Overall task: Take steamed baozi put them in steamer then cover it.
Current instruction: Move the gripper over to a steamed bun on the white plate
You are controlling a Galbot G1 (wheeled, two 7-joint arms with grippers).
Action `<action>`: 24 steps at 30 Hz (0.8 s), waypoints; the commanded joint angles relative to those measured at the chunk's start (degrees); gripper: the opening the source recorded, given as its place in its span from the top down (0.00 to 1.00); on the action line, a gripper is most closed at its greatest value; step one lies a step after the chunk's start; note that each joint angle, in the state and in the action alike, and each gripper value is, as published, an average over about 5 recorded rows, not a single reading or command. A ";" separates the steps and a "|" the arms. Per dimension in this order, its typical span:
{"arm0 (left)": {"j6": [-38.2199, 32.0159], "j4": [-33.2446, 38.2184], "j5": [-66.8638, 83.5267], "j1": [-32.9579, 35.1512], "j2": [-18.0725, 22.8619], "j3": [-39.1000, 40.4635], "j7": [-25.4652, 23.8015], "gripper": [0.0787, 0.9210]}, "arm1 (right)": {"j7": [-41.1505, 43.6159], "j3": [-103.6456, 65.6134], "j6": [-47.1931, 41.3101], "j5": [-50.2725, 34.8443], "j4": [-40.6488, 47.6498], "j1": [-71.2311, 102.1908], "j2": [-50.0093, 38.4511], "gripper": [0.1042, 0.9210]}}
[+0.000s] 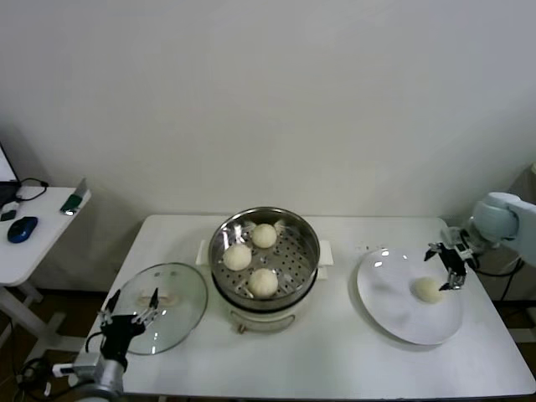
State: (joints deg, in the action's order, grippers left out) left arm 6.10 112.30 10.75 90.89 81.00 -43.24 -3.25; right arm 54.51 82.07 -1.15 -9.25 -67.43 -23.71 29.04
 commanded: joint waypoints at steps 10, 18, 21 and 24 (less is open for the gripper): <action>-0.01 -0.43 -0.48 -0.02 0.02 0.17 -0.01 0.12 | -1.99 -14.43 -1.47 4.45 11.05 15.71 5.38 0.12; 0.01 -0.63 -0.45 -0.11 -0.13 0.09 0.00 0.12 | -1.28 -13.72 -1.89 3.71 11.31 15.17 6.33 0.12; 0.06 -0.60 -0.45 -0.21 -0.14 0.10 -0.02 0.12 | -0.43 -12.73 -2.04 3.10 10.63 14.36 6.00 0.12; 0.12 -0.54 -0.44 -0.31 -0.14 0.12 -0.04 0.12 | 0.22 -11.72 -2.06 2.72 10.29 13.48 5.83 0.13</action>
State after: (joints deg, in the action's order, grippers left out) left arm 6.19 111.68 10.36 90.54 80.93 -43.12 -3.28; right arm 53.92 70.52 -3.00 -6.38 -57.81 -10.89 34.05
